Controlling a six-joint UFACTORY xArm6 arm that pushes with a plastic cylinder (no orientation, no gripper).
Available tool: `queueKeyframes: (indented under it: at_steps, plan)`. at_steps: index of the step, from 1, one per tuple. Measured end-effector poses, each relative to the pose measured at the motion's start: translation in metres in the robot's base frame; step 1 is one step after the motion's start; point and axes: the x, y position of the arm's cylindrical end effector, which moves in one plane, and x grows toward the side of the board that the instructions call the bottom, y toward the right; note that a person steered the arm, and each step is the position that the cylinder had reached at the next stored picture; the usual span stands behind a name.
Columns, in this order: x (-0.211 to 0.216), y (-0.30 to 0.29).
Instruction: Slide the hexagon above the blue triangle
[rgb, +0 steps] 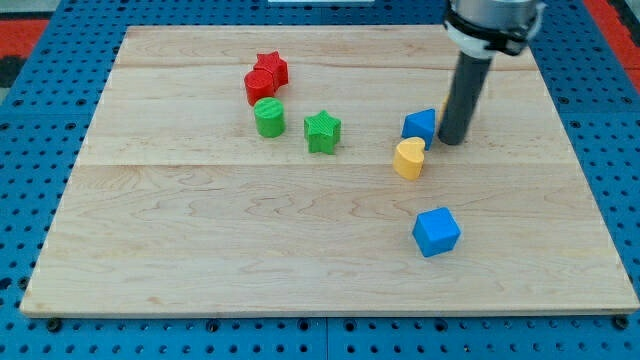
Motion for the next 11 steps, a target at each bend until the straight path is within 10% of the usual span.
queueKeyframes:
  at_steps: [3, 5, 8, 9, 11]
  plan:
    - [-0.103, 0.023]
    - [0.005, 0.099]
    - [-0.105, -0.009]
    - [-0.109, 0.044]
    - [0.042, 0.038]
